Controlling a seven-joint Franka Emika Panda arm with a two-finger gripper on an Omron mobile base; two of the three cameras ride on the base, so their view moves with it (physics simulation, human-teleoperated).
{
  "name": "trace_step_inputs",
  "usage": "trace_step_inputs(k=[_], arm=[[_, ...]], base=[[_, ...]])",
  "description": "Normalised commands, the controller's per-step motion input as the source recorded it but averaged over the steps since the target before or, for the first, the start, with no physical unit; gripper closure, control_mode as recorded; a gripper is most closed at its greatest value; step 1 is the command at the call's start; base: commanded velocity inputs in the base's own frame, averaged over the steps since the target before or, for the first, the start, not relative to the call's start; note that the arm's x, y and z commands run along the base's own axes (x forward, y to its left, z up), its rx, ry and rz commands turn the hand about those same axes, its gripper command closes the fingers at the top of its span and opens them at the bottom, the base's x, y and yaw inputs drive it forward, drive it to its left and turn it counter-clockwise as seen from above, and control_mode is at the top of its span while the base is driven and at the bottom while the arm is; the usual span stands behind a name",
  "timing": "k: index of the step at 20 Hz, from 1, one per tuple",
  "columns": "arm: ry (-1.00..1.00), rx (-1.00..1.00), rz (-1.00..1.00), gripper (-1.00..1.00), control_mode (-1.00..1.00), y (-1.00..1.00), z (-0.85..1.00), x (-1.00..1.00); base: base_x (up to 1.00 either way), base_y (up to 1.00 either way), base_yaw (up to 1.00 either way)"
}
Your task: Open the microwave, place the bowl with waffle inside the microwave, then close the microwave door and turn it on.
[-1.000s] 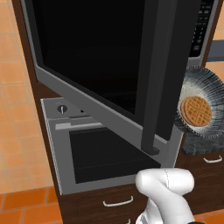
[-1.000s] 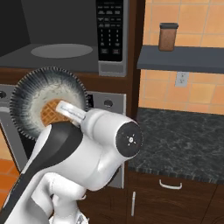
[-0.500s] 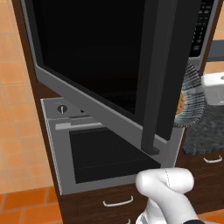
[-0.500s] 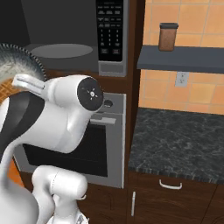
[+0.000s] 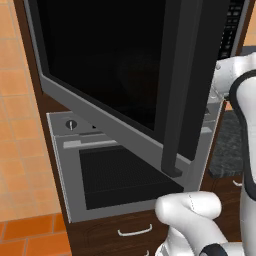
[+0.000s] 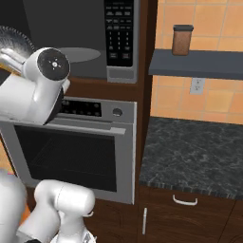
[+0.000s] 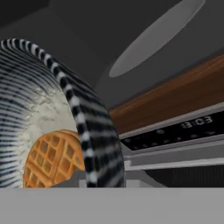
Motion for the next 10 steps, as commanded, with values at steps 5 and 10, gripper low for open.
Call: trace_step_inputs(k=[5,10], arm=[[0.25,0.09,0.2,1.0,-1.0,-0.11,0.01,1.0],[0.19,-0.01,-0.08,1.0,-1.0,0.13,0.22,0.86]], base=[[0.0,0.0,0.0],[0.0,0.0,0.0]])
